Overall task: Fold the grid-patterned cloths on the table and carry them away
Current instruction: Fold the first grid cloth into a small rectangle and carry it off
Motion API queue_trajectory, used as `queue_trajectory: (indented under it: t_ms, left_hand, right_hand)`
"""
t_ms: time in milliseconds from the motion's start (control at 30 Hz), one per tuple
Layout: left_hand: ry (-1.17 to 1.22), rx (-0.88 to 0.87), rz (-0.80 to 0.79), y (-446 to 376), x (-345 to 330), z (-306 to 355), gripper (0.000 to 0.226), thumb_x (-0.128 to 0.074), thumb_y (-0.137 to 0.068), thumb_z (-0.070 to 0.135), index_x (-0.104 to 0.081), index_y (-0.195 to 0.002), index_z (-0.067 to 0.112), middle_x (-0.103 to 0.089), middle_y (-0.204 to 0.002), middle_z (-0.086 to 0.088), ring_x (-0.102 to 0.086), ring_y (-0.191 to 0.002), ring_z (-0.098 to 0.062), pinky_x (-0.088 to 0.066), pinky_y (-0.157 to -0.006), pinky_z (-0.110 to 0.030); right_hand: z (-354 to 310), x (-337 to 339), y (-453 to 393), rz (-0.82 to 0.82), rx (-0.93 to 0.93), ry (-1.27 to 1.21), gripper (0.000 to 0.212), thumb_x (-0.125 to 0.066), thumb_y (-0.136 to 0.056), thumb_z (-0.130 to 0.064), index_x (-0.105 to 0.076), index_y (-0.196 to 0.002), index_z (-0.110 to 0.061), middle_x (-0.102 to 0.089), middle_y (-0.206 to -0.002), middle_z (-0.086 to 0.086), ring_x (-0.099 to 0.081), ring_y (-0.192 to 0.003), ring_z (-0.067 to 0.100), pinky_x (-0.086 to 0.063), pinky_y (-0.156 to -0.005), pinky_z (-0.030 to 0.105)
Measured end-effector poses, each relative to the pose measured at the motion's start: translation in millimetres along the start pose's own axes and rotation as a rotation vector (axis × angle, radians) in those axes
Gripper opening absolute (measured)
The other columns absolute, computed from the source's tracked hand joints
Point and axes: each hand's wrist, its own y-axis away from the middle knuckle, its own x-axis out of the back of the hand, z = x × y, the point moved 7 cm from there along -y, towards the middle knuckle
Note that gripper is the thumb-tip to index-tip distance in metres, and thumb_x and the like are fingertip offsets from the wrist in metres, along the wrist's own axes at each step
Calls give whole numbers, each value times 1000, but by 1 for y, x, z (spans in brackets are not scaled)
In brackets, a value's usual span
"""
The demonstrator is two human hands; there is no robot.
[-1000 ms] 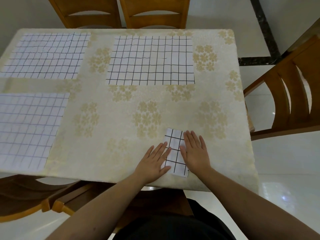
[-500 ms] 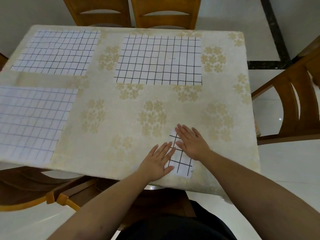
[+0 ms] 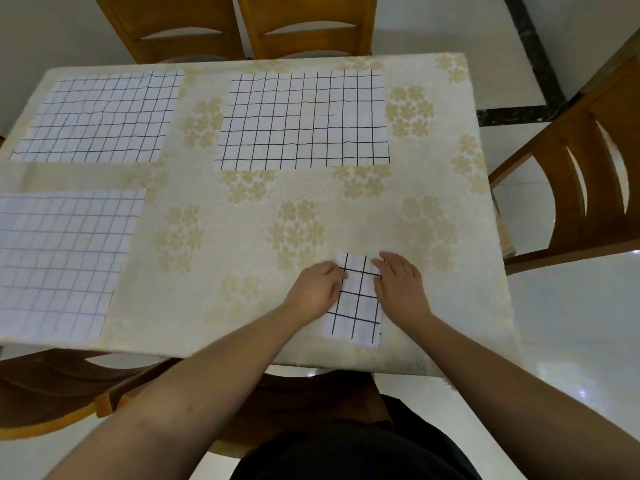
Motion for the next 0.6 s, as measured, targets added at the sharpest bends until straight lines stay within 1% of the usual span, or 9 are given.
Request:
queue_trajectory:
  t_ms: [33,100,167,233,300,367,433,533,600]
  left_hand:
    - [-5,48,-22,-11,3,-2,29,-54,-90,14,-67,-115,14,-63,-115,-9,-62,-97,-29,-51,-81,-38]
    - [-52,105,-74,-31,5,-3,38,-55,-91,14,-59,-129,18,-56,-129,-9,-57,-110,-30,-44,-89,-38]
    - [-138,123,-141,-49,6,1,45,-54,-93,18,-50,-138,21,-47,-140,-8,-49,-121,-29,-37,-96,-38]
    - [-202,159,-219,-63,4,4,47,-53,-94,24,-46,-140,22,-44,-142,-7,-43,-126,-28,-32,-100,-39]
    - [-244,209,-296,-73,-1,1,44,-55,-93,32,-49,-136,23,-48,-136,-7,-43,-125,-28,-30,-102,-40]
    - [-270,262,-339,-77,-5,-4,39,-58,-91,38,-52,-127,23,-52,-128,-6,-46,-120,-28,-31,-101,-41]
    - [-284,313,-354,-77,-8,-9,36,-58,-90,42,-54,-120,21,-56,-122,-5,-49,-116,-28,-34,-98,-43]
    - [-284,394,-392,-71,-10,-17,35,-56,-91,46,-58,-113,18,-57,-116,-6,-50,-113,-28,-37,-95,-44]
    - [-291,420,-403,-64,-9,-21,36,-55,-93,47,-61,-110,16,-55,-114,-8,-50,-112,-29,-39,-93,-43]
  right_hand:
    - [1,2,7,32,-31,-45,34,-43,-91,-23,-66,-114,-11,-63,-119,11,-59,-110,33,-46,-90,44]
    - [3,4,21,35,-105,-128,22,-56,-89,-12,-69,-106,-13,-65,-106,9,-62,-95,31,-48,-79,39]
    - [8,1,34,-31,-211,-241,20,-55,-92,-11,-68,-107,-13,-64,-103,7,-62,-89,27,-48,-76,36]
    - [15,-6,49,-140,-328,-341,22,-51,-96,-16,-66,-112,-15,-64,-105,4,-62,-88,21,-49,-78,32]
    - [21,-13,63,-215,-377,-366,20,-53,-96,-20,-66,-111,-17,-67,-104,2,-62,-86,17,-49,-79,27]
    - [27,-15,74,-218,-410,-392,17,-59,-93,-21,-68,-106,-17,-70,-101,1,-63,-84,12,-45,-76,18]
    - [31,-14,80,-209,-436,-411,15,-61,-92,-21,-69,-104,-17,-71,-98,-1,-60,-80,8,-42,-75,15]
    - [31,-8,85,-174,-446,-434,14,-58,-95,-23,-68,-99,-15,-69,-88,-4,-59,-76,9,-44,-70,20]
    - [31,-7,86,-170,-457,-459,17,-53,-97,-23,-67,-96,-14,-69,-85,-1,-60,-73,13,-44,-67,25]
